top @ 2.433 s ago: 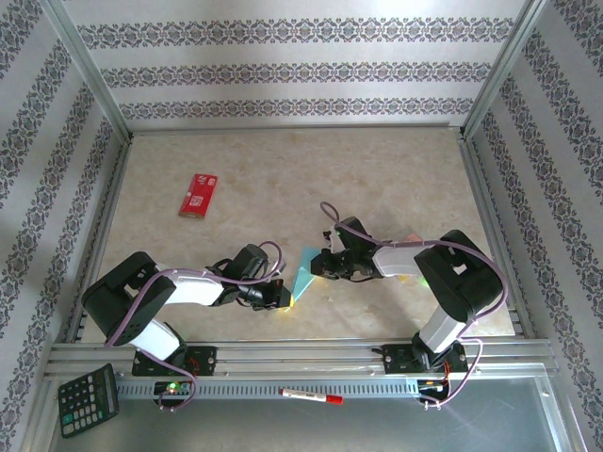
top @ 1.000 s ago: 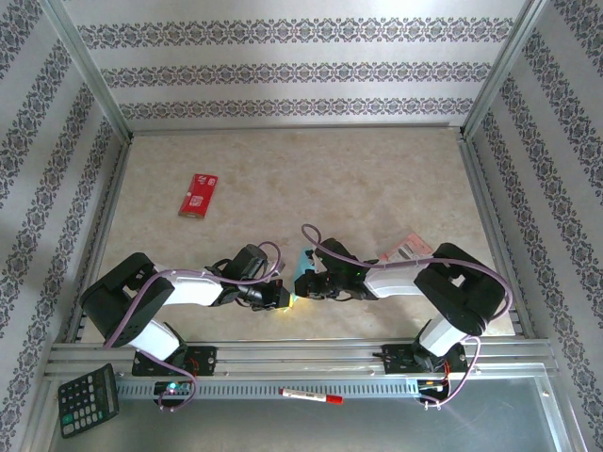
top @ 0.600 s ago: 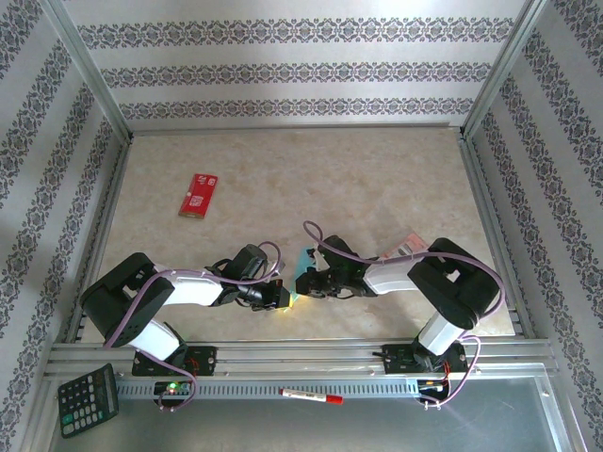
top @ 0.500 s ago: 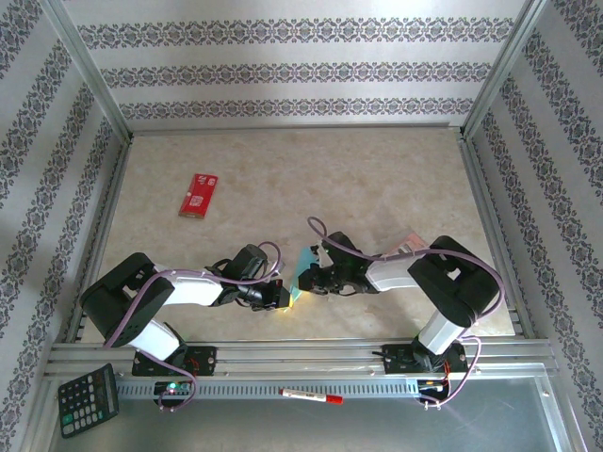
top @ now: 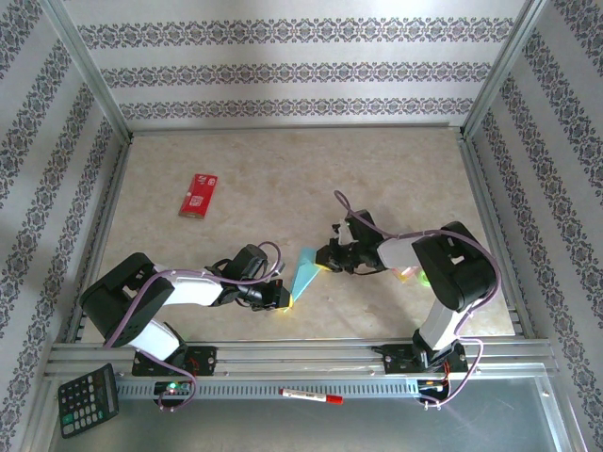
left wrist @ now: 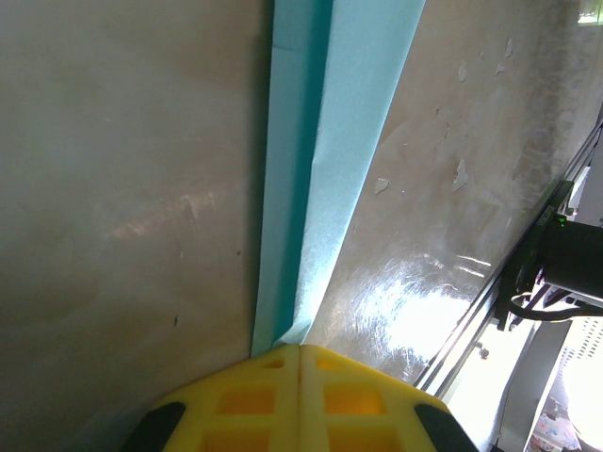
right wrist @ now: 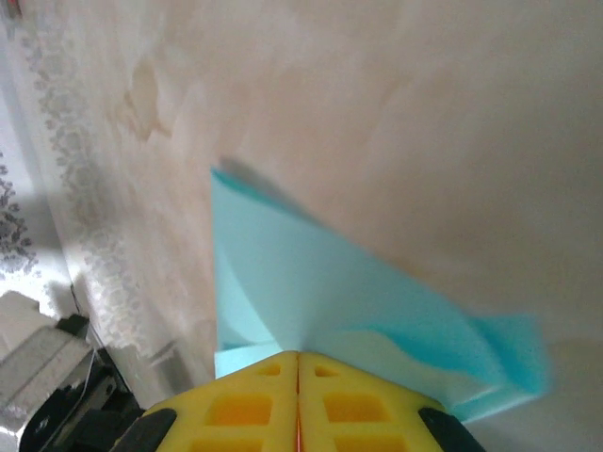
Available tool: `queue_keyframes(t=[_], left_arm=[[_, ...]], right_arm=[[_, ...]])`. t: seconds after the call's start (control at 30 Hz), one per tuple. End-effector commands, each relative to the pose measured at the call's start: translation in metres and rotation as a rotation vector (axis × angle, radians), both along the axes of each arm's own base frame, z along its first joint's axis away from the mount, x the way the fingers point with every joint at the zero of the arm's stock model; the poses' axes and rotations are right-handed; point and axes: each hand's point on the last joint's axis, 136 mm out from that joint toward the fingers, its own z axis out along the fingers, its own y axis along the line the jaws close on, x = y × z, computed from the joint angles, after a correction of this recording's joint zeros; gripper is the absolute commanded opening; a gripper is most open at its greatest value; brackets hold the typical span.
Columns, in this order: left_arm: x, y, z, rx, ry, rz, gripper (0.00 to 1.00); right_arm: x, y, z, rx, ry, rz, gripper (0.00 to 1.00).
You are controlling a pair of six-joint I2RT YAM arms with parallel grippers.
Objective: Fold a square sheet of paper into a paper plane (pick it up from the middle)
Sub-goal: Fold the wing for the fifth time at the center of the table, then turn over a paper plane at the center of the table.
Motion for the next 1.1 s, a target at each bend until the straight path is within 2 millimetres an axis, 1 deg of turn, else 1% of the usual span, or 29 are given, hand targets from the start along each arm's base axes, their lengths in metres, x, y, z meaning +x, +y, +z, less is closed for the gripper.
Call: queue_keyframes(t=[0.0, 0.17, 0.27, 0.37, 0.43, 0.47, 0.53, 0.6, 0.67, 0.73, 0.8, 0.87, 0.9, 0.93, 1.0, 1.07], left_arm=[[-0.036, 0.047, -0.046, 0.235, 0.154, 0.025, 0.0], [-0.036, 0.047, -0.044, 0.232, 0.152, 0.03, 0.0], [-0.034, 0.045, -0.042, 0.226, 0.147, 0.029, 0.0], [-0.029, 0.038, -0.036, 0.204, 0.139, 0.026, 0.0], [-0.022, 0.029, -0.025, 0.161, 0.12, 0.031, 0.05], [-0.016, 0.022, -0.017, 0.131, 0.104, 0.035, 0.09], [-0.003, 0.01, 0.003, 0.07, 0.062, 0.051, 0.19], [0.011, 0.0, 0.028, 0.015, 0.004, 0.069, 0.29], [0.022, -0.002, 0.048, -0.023, -0.042, 0.087, 0.35], [0.034, 0.008, 0.061, -0.026, -0.077, 0.146, 0.39], [0.049, 0.034, 0.064, 0.016, -0.094, 0.252, 0.42], [0.061, 0.061, 0.066, 0.055, -0.115, 0.342, 0.44], [0.067, 0.075, 0.067, 0.077, -0.129, 0.386, 0.45], [0.072, 0.085, 0.069, 0.09, -0.141, 0.414, 0.46], [0.08, 0.101, 0.072, 0.101, -0.162, 0.46, 0.48], [0.085, 0.109, 0.074, 0.103, -0.172, 0.476, 0.48]], right_arm=[[0.022, -0.045, -0.032, -0.168, 0.018, -0.133, 0.08], [0.034, -0.07, -0.036, -0.193, 0.032, -0.206, 0.08], [0.046, -0.078, -0.032, -0.183, 0.024, -0.232, 0.08], [0.058, -0.078, -0.015, -0.134, -0.014, -0.233, 0.09], [0.063, -0.074, 0.005, -0.108, -0.064, -0.215, 0.1], [0.062, -0.071, 0.016, -0.102, -0.092, -0.203, 0.1], [0.053, -0.066, 0.031, -0.119, -0.138, -0.187, 0.11], [0.036, -0.062, 0.041, -0.171, -0.176, -0.171, 0.13], [0.016, -0.058, 0.045, -0.251, -0.208, -0.155, 0.16], [-0.003, -0.052, 0.047, -0.332, -0.239, -0.153, 0.23], [-0.014, -0.043, 0.053, -0.383, -0.262, -0.174, 0.33], [-0.02, -0.03, 0.059, -0.424, -0.297, -0.186, 0.41], [-0.024, -0.02, 0.064, -0.452, -0.319, -0.18, 0.48], [-0.025, -0.012, 0.064, -0.482, -0.329, -0.176, 0.52], [-0.029, 0.003, 0.061, -0.551, -0.337, -0.163, 0.58], [-0.03, 0.015, 0.053, -0.628, -0.328, -0.152, 0.64]])
